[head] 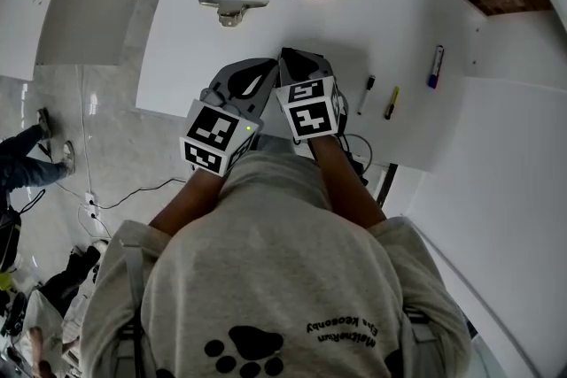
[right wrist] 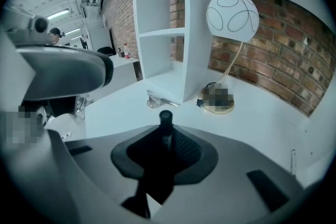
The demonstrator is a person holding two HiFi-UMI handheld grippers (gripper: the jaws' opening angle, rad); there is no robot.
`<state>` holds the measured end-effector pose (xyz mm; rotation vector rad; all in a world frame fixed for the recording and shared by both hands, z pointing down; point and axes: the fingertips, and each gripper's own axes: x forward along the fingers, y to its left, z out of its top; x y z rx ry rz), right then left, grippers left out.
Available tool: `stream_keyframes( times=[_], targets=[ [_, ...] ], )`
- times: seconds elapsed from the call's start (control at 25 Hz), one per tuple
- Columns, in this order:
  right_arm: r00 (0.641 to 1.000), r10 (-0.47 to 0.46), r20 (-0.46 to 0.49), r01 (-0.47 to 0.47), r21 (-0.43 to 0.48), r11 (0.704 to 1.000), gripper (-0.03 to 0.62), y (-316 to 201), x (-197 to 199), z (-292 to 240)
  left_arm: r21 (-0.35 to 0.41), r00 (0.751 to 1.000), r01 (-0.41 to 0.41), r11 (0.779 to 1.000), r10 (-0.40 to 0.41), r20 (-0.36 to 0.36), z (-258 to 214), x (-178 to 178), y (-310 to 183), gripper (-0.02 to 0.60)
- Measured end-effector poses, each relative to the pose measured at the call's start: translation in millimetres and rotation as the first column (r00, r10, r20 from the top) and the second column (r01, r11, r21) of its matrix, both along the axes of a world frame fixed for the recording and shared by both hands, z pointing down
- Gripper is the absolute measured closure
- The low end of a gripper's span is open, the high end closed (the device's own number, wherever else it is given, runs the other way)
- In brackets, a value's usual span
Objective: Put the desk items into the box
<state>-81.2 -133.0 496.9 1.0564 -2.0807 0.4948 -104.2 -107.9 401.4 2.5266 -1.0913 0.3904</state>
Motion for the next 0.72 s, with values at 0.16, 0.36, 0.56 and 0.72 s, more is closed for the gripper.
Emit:
stream_keyframes(
  times=[0.16,0.36,0.56,0.72],
  targets=[
    [0.999,0.018,0.041,-0.018,0.001,1.000,0.516,-1,-2,-1,0.001,1.000,0.008,1.000,-0.008,-0.005,-2,-2,3,0.574],
    [0.998,0.025,0.065,-0.026,0.020,0.999,0.465,4,-3,-5,0.003,1.000,0.010,1.000,-0.010,-0.010,-4,-4,7,0.575],
    [0.995,0.031,0.092,-0.035,0.041,0.999,0.431,15,-5,-10,0.014,1.000,0.006,1.000,-0.006,-0.012,-6,-3,13,0.574],
    [0.993,0.049,0.111,-0.061,0.110,0.992,0.430,21,-3,-20,0.028,1.000,-0.002,1.000,0.002,-0.015,-10,-3,16,0.574]
  ],
)
